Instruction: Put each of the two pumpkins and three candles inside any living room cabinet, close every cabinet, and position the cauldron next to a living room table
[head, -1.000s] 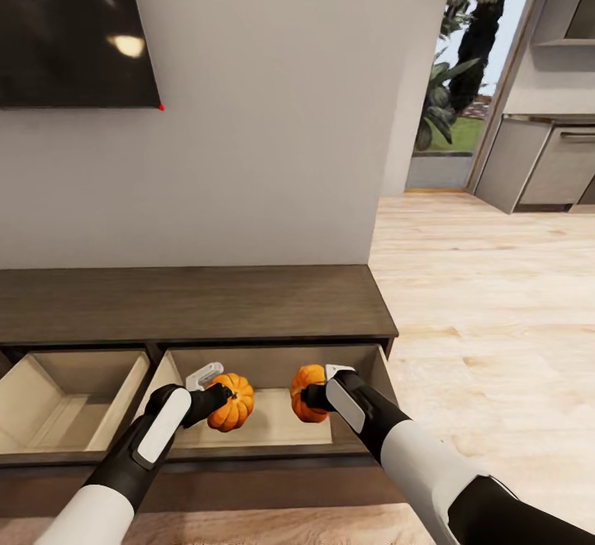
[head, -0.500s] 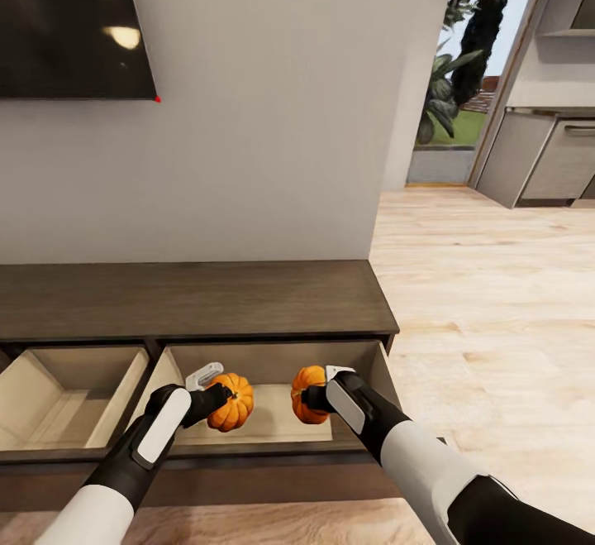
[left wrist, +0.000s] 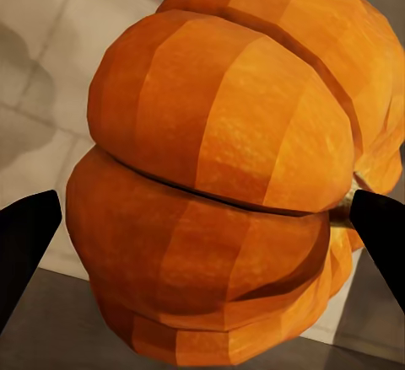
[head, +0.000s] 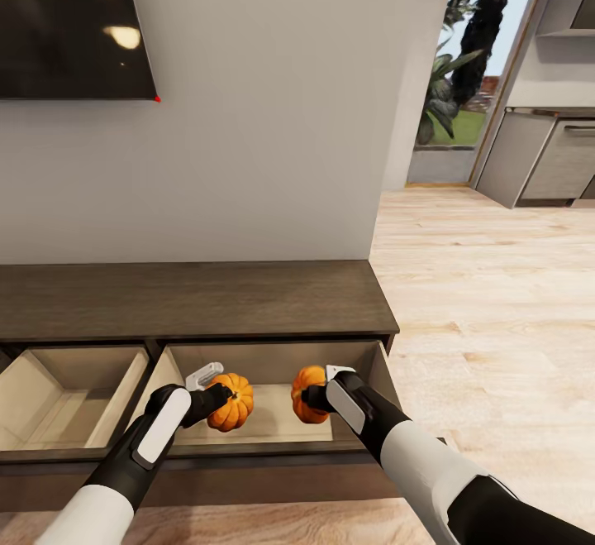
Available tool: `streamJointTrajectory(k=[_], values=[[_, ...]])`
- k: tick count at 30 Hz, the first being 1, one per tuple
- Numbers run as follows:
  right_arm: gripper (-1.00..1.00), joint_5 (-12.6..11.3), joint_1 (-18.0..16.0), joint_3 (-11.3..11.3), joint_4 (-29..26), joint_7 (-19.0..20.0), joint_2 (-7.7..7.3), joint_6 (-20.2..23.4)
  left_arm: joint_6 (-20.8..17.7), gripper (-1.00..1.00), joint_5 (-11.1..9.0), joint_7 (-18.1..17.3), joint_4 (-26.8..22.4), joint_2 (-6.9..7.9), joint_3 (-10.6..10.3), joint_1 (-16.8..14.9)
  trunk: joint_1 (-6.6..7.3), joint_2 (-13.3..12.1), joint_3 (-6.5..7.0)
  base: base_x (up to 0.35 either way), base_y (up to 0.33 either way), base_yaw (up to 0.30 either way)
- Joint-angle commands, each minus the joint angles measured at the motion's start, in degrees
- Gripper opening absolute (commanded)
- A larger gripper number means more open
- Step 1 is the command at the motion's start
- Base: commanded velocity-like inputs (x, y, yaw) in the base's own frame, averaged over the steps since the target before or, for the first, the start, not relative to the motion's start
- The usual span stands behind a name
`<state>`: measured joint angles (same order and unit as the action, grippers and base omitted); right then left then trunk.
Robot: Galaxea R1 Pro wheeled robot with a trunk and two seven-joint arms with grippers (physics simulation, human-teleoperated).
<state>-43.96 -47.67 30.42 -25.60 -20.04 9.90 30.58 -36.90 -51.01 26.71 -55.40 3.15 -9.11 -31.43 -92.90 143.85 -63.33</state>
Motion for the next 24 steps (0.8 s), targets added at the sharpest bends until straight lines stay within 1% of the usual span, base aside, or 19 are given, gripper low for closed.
streamJointTrajectory(k=[1,10,11,24], values=[[1.00,-0.6,0.0,0.4,-0.1,-0.5,-0.05,0.1,0.0,-1.00,-0.5,0.6,-0.1,0.06,-0.2,0.0,0.01,0.0,-0.05,0.000,0.000,0.000],[1.00,-0.6,0.0,0.4,-0.1,-0.5,-0.05,0.1,0.0,-1.00,-0.5,0.6,-0.1,0.10,-0.2,0.0,0.01,0.0,-0.05,0.000,0.000,0.000],[1.00,-0.6,0.0,0.4,-0.1,-0.5,-0.05,0.1,0.0,1.00,-0.5,0.6,-0.1,0.10,-0.2,0.0,0.01,0.0,-0.05,0.000,0.000,0.000],[1.00,-0.6,0.0,0.4,-0.1,-0.5,-0.05,0.1,0.0,1.00,-0.6,0.5,-0.1,0.02,-0.2,0.0,0.01,0.0,-0.05,0.000,0.000,0.000]])
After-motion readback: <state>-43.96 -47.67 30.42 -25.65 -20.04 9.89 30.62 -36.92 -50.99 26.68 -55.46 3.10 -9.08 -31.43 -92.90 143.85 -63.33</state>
